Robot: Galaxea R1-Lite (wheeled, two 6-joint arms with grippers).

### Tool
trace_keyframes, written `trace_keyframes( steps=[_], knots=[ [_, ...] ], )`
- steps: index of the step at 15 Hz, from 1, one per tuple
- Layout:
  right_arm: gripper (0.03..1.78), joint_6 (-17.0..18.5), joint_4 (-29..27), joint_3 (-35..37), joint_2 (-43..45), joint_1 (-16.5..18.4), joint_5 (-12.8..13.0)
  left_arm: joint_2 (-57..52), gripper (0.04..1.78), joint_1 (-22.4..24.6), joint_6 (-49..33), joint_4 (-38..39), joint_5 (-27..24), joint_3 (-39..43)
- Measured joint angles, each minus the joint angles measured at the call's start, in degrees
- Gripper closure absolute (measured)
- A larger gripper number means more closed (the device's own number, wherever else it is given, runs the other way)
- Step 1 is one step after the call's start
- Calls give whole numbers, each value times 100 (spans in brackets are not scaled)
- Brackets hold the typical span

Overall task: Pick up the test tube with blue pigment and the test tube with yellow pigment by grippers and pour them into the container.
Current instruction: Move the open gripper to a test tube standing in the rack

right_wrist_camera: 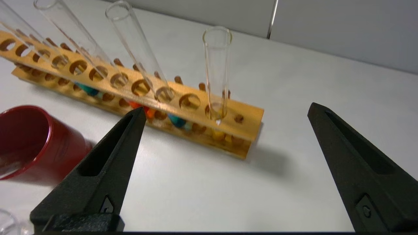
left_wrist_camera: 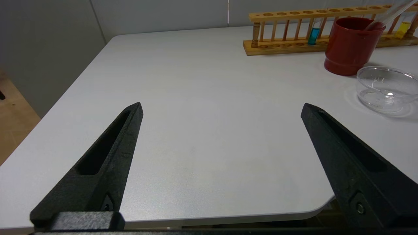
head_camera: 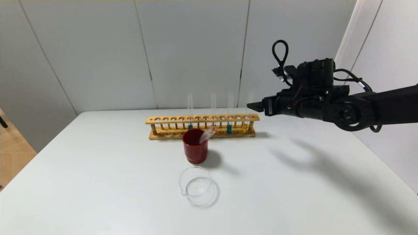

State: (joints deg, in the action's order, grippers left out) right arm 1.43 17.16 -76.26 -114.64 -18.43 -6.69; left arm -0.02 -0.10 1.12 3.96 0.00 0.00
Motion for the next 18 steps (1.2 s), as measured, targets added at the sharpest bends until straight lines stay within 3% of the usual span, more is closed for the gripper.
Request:
trace_keyframes(
  steps=[4,18],
  knots=[
    [7,-35,758,-39,-361,-4,-16,0,11,2,0,0,0,0],
    [7,-30,717,-625,-1014,2,-79,0,11,0,2,-2,0,0]
  ],
)
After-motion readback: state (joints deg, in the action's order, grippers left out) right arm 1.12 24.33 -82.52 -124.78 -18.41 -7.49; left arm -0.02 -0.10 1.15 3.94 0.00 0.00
